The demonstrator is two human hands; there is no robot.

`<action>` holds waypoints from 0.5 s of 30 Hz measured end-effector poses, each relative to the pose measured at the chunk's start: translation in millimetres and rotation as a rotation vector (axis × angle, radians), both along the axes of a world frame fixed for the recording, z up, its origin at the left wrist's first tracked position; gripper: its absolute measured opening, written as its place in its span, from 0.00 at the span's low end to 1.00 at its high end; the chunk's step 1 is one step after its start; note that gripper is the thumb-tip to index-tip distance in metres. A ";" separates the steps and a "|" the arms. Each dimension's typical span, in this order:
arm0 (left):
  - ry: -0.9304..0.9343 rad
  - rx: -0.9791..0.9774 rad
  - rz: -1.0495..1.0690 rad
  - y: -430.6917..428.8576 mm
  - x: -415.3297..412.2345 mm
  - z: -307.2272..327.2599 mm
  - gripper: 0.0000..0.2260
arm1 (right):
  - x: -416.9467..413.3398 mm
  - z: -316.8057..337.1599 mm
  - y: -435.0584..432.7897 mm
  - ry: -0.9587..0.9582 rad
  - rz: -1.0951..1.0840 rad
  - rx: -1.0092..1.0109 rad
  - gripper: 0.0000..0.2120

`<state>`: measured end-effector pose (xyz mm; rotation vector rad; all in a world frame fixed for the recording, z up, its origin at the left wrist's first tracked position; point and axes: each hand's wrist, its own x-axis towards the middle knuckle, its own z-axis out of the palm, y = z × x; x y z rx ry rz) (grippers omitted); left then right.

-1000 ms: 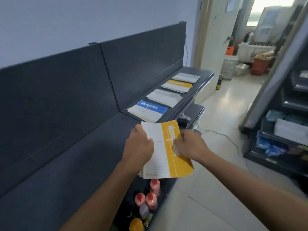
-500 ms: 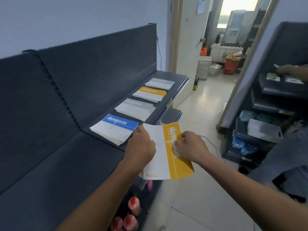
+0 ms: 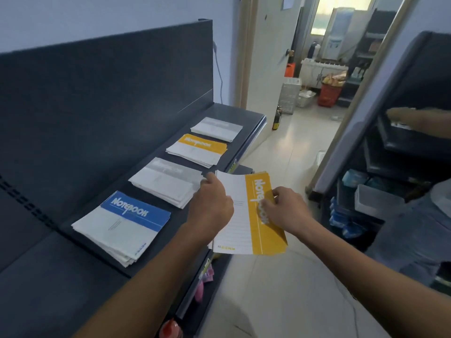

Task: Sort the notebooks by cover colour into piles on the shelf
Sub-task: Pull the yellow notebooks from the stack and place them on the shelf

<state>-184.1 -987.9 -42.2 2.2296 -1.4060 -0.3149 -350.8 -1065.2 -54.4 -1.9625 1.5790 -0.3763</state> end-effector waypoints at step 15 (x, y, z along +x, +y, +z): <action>-0.044 0.014 0.089 -193.3 -18.8 -9.8 0.21 | -19.5 -6.6 -199.4 -0.059 0.063 0.047 0.09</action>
